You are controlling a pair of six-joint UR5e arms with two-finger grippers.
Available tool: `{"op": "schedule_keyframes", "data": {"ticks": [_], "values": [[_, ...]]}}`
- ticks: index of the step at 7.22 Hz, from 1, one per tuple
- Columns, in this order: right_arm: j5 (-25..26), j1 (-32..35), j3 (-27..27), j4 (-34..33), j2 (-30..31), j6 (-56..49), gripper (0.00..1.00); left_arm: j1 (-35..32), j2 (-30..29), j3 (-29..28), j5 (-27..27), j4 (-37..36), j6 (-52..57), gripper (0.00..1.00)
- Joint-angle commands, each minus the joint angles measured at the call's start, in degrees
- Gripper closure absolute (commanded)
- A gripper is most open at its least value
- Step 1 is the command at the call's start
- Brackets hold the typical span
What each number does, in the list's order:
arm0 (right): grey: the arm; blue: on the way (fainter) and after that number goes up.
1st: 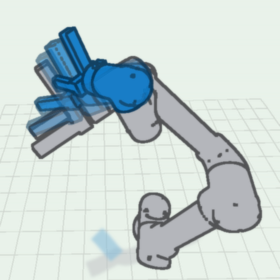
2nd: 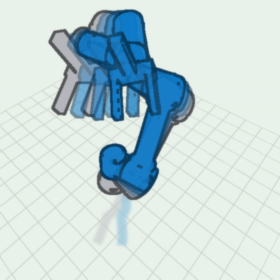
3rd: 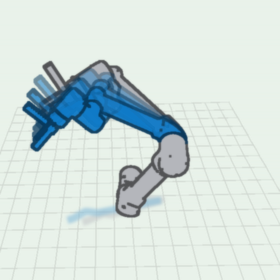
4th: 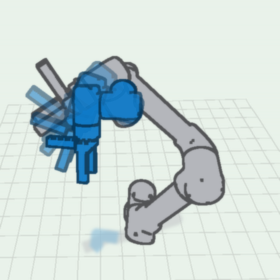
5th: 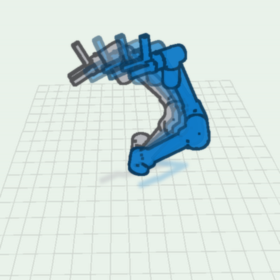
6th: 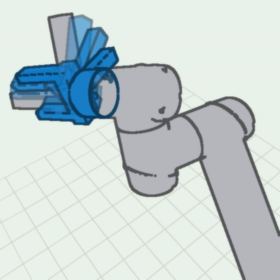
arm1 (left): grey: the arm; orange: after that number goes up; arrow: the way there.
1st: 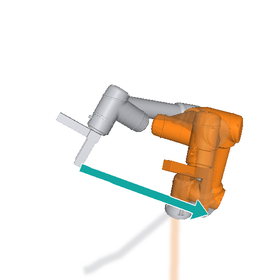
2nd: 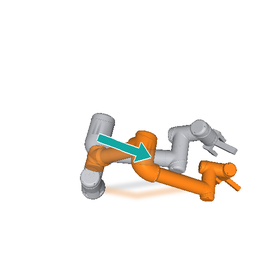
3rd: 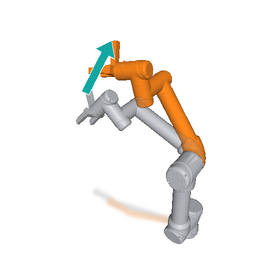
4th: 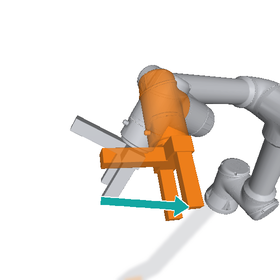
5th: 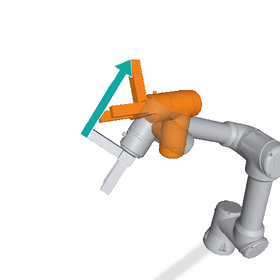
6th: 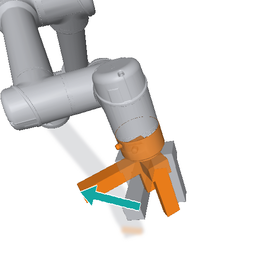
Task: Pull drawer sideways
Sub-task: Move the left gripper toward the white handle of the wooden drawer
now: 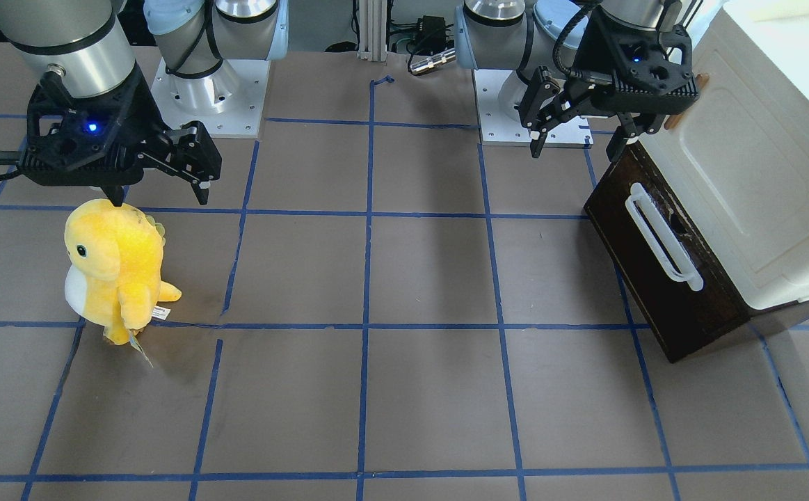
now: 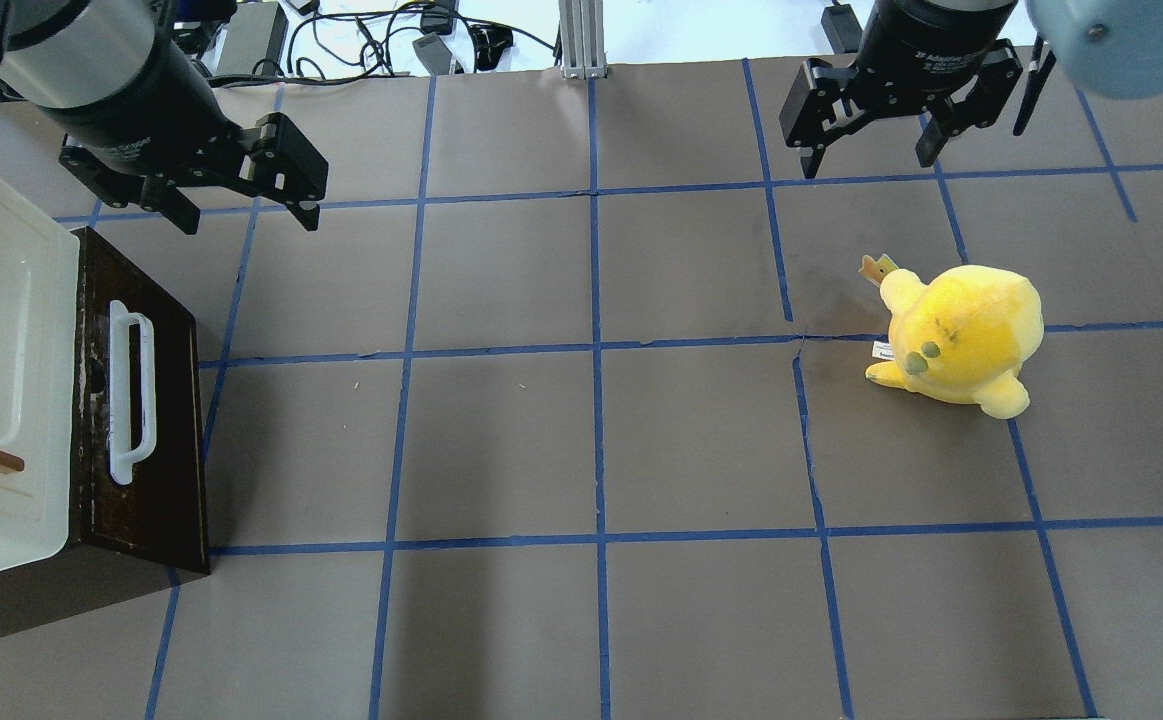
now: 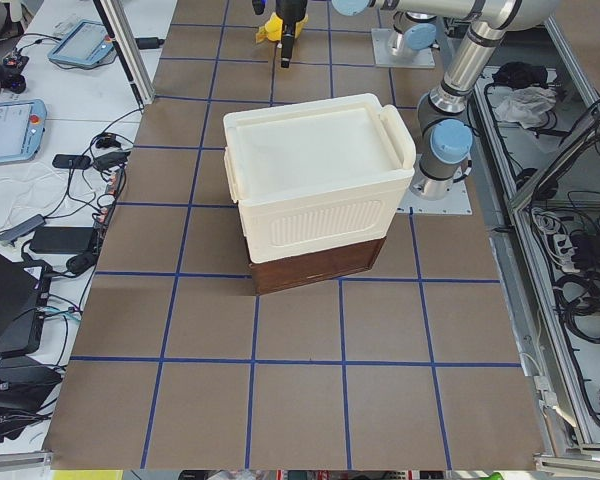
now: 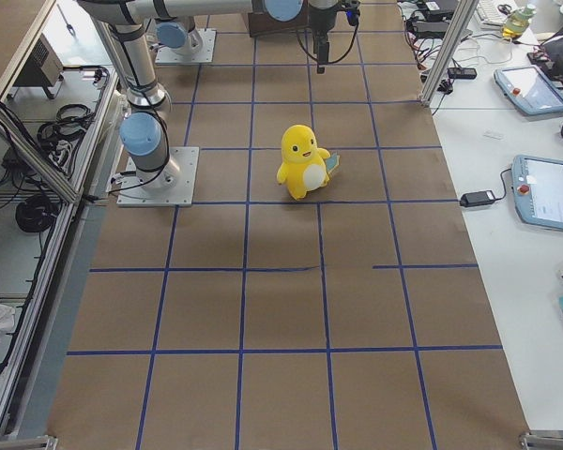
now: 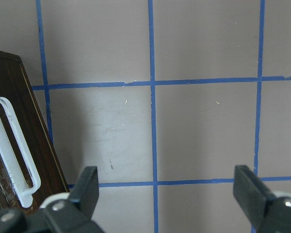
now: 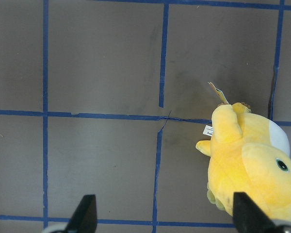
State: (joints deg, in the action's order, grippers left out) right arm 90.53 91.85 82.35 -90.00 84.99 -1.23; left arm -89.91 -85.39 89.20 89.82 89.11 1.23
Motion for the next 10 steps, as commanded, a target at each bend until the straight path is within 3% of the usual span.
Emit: {"op": "schedule_keyframes", "data": {"ticks": [1,6,9,10], "values": [[0.00,0.00,0.00,0.00,0.00,0.00,0.00,0.00,0.05,0.01,0.00,0.01,0.00,0.00],[0.00,0.00,0.00,0.00,0.00,0.00,0.00,-1.48,-0.74,0.62,2.10,0.10,-0.87,0.00],[0.00,0.00,0.00,0.00,0.00,0.00,0.00,-9.03,-4.59,4.03,12.62,-1.91,-1.31,0.00],[0.00,0.00,0.00,0.00,0.00,0.00,0.00,-10.01,-8.09,7.35,14.92,-9.84,-3.58,0.00]]}}
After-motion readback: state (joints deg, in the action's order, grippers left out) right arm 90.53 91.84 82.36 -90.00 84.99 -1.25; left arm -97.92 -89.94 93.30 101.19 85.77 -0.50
